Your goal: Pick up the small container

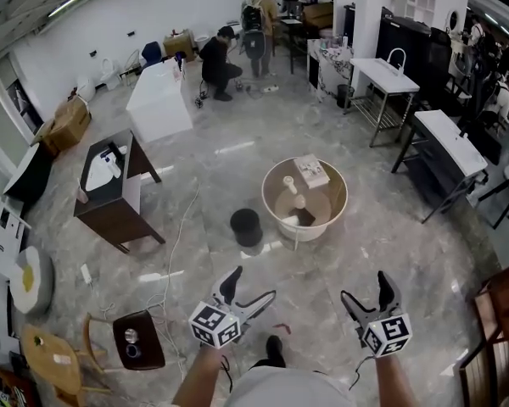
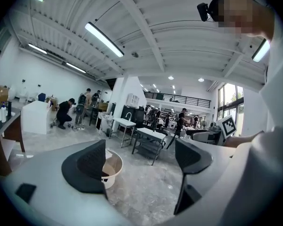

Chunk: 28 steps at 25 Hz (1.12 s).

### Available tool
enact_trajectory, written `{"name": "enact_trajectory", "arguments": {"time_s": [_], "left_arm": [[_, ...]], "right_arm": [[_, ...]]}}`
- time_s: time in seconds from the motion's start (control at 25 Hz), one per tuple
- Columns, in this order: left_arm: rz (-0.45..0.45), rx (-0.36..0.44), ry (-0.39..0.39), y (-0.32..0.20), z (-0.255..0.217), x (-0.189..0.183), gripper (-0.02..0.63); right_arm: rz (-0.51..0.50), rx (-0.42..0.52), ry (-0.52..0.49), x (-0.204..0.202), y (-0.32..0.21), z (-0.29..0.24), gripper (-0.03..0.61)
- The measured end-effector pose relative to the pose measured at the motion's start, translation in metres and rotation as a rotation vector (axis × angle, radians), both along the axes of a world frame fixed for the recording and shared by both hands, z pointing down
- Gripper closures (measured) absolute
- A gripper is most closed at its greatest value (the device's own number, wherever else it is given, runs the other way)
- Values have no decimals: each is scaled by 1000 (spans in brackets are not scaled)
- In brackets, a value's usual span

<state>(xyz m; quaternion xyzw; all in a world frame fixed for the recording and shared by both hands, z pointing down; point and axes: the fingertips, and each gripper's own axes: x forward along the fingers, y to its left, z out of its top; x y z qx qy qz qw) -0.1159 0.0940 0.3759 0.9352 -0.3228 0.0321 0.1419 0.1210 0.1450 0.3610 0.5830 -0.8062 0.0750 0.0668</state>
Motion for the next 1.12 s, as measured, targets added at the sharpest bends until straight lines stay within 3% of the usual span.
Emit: {"name": "enact_trajectory", "arguments": {"time_s": [0.64,1.12], "left_arm": [[60,-21,7,-103,13,-32,152],[32,-33,2,-179,24,-17,152]], "right_arm": [[63,-35,20,-35,-88,9,120],[42,-34,-4,-16,-176,21,120]]}}
